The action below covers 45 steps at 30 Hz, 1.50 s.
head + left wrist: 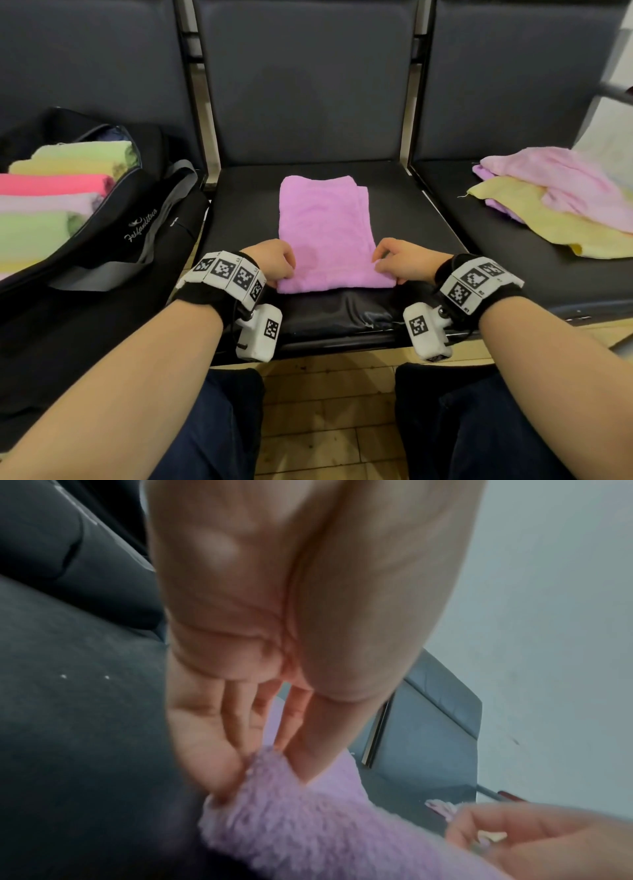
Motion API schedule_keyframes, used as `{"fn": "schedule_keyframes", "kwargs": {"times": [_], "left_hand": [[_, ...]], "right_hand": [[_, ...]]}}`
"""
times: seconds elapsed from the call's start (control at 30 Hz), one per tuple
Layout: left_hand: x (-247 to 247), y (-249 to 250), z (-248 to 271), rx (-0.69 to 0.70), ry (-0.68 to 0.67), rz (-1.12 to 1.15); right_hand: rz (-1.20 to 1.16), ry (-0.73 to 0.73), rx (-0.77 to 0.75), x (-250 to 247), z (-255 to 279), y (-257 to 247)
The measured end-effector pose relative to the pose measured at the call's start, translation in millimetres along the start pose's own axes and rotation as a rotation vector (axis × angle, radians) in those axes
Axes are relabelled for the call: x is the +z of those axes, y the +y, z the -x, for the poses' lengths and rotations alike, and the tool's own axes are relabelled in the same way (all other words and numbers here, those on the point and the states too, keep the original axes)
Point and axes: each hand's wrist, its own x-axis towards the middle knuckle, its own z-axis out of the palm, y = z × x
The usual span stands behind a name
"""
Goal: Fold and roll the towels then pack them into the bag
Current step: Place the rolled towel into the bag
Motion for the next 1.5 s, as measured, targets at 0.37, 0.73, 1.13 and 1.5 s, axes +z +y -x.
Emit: {"fn": "schedule_keyframes", "kwargs": {"times": [0.37,0.73,1.13,1.5], "left_hand": [[-9.0,11.0,16.7,0.181,0.001,-0.270],[-6.6,9.0,18.5,0.187,-0.008,-0.334],[-8.2,9.1,12.4,0.040,-0.025,0.020],[-1.0,14.0,17.3,0.309,0.078,-0.149]], "right_hand": [[0.428,0.024,-0.284,2.8,10.4,-19.8],[0.518,-0.047,-0.207,3.8,9.4,-18.9],[0.193,0.056,-0.134,2.6,1.7,-11.1],[0.408,0.184,-0.312,6.9,5.1,-15.7]]}}
